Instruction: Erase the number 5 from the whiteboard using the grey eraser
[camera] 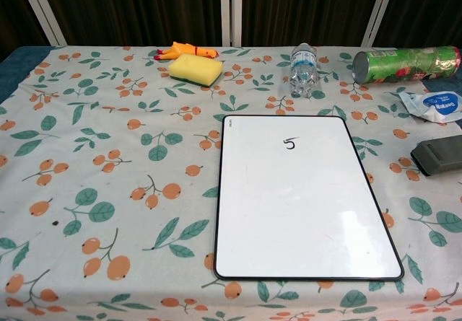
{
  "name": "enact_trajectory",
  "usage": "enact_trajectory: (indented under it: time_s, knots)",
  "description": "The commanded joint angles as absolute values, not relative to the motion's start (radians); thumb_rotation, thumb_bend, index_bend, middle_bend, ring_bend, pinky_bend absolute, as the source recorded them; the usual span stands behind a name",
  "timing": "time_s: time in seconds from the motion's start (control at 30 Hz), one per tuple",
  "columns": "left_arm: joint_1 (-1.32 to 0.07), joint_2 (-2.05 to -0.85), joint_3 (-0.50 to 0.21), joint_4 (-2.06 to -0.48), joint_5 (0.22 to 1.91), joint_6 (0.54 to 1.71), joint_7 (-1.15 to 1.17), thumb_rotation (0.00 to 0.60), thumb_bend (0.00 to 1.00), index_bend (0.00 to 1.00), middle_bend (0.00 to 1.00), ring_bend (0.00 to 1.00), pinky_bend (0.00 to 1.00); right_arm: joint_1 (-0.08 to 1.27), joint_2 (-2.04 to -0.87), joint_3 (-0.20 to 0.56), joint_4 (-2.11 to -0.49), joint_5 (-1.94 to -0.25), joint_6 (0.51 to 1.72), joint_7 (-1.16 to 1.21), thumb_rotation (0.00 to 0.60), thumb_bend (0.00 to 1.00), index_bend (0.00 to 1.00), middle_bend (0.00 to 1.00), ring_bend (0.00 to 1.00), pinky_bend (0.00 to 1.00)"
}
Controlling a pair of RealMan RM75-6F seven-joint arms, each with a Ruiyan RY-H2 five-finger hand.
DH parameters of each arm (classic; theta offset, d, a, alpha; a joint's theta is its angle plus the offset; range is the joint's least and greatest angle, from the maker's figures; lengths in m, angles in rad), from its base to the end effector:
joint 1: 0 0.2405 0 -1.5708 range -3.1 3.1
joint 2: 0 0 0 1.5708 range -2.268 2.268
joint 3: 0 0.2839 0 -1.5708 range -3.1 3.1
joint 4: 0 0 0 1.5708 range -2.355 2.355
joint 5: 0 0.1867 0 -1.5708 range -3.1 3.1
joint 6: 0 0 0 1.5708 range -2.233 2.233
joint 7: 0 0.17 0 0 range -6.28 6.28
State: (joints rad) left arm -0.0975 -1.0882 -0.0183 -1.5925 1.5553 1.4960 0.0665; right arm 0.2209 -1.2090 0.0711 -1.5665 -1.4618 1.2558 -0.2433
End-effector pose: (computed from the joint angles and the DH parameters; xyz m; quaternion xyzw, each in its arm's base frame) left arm -0.3226 0.2055 0.1976 -0.6367 -0.3414 -0.3620 0.5891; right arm -0.3157 -0.2526 0.1350 0.6888 -0.3463 0.3047 0.5593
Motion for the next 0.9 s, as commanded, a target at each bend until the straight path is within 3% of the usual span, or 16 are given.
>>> enact_trajectory:
  time_s: [0.03,0.43,0.8,0.9]
  knots:
    - [-0.099,-1.09,-0.019,-1.59,1.552,1.493,0.066,0.162,0.0,0.11,0.14,0.09,0.16,0.281,-1.264,0.087,-1.554,-1.427,1.176,-0.314,0.6,0.13,0.0,0.0,0.0,0.0]
    - [-0.095,-1.094,-0.017,-1.578,1.546,1.493,0.052,0.159,0.0,0.11,0.14,0.09,0.16,0.373,-1.348,0.086,-1.487,-1.306,1.023,-0.427,0.6,0.14,0.0,0.0,0.0,0.0]
    - [-0.093,-1.1,-0.014,-1.564,1.547,1.492,0.041,0.159,0.0,0.11,0.14,0.09,0.16,0.387,-1.409,0.071,-1.405,-1.305,1.026,-0.382,0.6,0.17,0.0,0.06,0.0,0.0]
    - [-0.092,-1.102,-0.014,-1.561,1.547,1.494,0.04,0.162,0.0,0.11,0.14,0.09,0.16,0.385,-1.427,0.071,-1.387,-1.312,1.043,-0.359,0.6,0.19,0.07,0.11,0.03,0.0]
